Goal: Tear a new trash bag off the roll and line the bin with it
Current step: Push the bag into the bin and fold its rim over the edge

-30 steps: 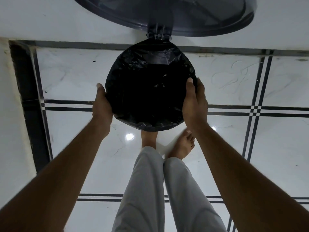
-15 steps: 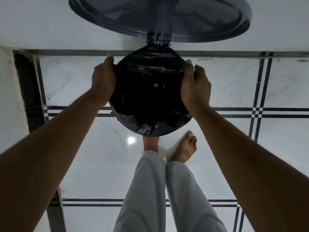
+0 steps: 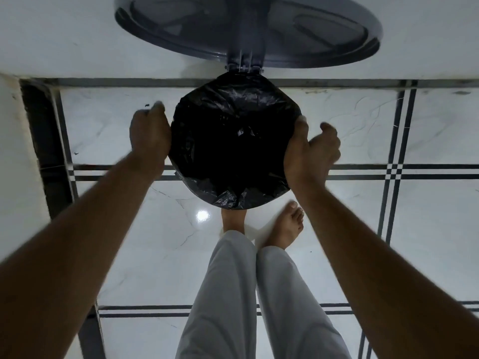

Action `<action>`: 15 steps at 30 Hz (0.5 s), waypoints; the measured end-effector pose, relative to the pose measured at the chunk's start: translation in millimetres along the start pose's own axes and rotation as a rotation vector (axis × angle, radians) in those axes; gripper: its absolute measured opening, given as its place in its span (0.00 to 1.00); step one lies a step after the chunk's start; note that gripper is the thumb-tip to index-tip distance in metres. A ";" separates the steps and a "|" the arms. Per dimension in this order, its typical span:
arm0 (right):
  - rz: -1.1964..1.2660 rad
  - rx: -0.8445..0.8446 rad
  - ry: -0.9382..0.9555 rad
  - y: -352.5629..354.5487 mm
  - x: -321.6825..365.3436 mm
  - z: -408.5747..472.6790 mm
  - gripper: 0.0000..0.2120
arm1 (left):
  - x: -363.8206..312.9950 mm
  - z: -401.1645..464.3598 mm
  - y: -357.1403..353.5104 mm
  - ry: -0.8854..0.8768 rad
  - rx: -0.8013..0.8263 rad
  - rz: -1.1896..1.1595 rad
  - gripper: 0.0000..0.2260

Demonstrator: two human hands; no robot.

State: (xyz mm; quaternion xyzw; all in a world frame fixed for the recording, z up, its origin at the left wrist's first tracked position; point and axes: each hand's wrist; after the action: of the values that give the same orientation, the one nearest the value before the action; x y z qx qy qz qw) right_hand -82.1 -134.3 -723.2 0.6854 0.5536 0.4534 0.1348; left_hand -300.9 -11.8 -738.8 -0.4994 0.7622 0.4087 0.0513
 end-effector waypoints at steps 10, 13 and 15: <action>0.427 0.278 -0.485 -26.0 -115.6 -32.9 0.53 | 72.6 -112.1 -8.1 0.822 0.387 -0.859 0.38; 0.344 0.322 -0.583 -18.4 -95.2 -40.7 0.64 | 82.2 -114.1 -16.9 0.856 0.281 -0.851 0.38; 0.255 0.284 -0.555 2.3 -62.7 -57.5 0.54 | 81.5 -119.6 -13.6 0.818 0.147 -0.650 0.30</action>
State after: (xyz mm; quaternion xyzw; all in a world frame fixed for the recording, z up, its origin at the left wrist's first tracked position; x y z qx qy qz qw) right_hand -123.4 -208.6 -719.5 0.8584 0.4632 0.1810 0.1261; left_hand -291.0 -153.3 -707.2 -0.8238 0.5523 0.0890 -0.0914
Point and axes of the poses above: each hand's wrist, its own z-axis towards the middle knuckle, its own y-axis out of the back of the hand, x = y × z, and after that the axes turned 2 degrees about -z, right-handed
